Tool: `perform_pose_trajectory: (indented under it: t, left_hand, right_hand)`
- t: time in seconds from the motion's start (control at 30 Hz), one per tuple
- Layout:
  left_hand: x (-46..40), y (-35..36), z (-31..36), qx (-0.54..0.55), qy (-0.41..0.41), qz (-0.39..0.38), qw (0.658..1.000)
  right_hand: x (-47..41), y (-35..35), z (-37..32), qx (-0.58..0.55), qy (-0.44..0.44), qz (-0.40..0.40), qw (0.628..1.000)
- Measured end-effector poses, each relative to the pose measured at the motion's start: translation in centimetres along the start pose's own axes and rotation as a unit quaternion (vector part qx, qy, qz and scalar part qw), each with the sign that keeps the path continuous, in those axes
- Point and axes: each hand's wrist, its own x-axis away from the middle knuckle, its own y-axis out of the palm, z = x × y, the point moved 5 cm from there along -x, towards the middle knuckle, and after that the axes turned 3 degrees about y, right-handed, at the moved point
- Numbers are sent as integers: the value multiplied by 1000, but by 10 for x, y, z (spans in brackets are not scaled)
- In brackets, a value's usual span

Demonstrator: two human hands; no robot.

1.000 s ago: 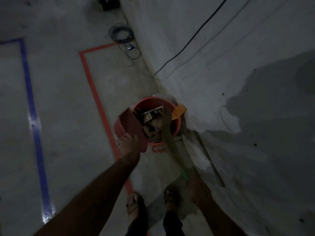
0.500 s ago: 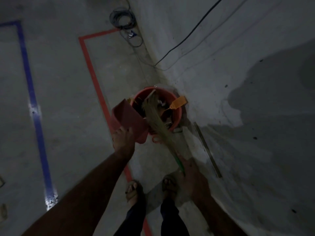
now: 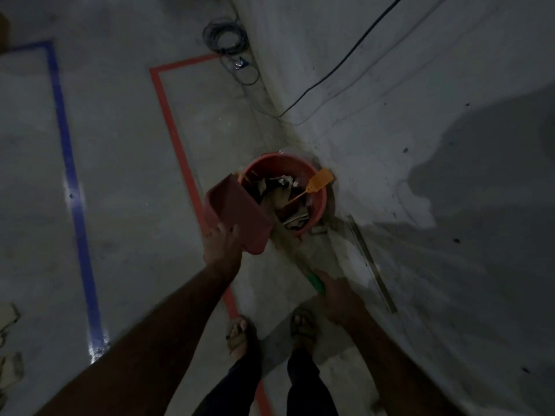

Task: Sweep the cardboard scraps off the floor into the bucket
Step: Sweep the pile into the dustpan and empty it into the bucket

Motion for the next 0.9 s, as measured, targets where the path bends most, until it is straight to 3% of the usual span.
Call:
perform_pose_trajectory:
  t: [0.1,0.23,0.43,0.63,0.73,0.9]
  left_hand:
    - [12,-1,-4,19,-8,28,999]
    - [37,-8,-13,42,-23,49,998]
    - [89,-11,-20,30,-60,51,996]
    - [157,-19,-18,56,-114,54,990]
    - [198,-20,-21,67,-154,77,983]
    - [276,-11,-34,70,-225,83,968]
  right_hand:
    - [24,10,13,-46,-48,53,996]
    - [54,24,47,30,-65,192,979]
    - [81,36,81,73,-105,257,958]
    - [113,22,86,104,-144,206,962]
    - [134,8,70,93,-208,239,944]
    - [149,2,35,149,-255,204,933]
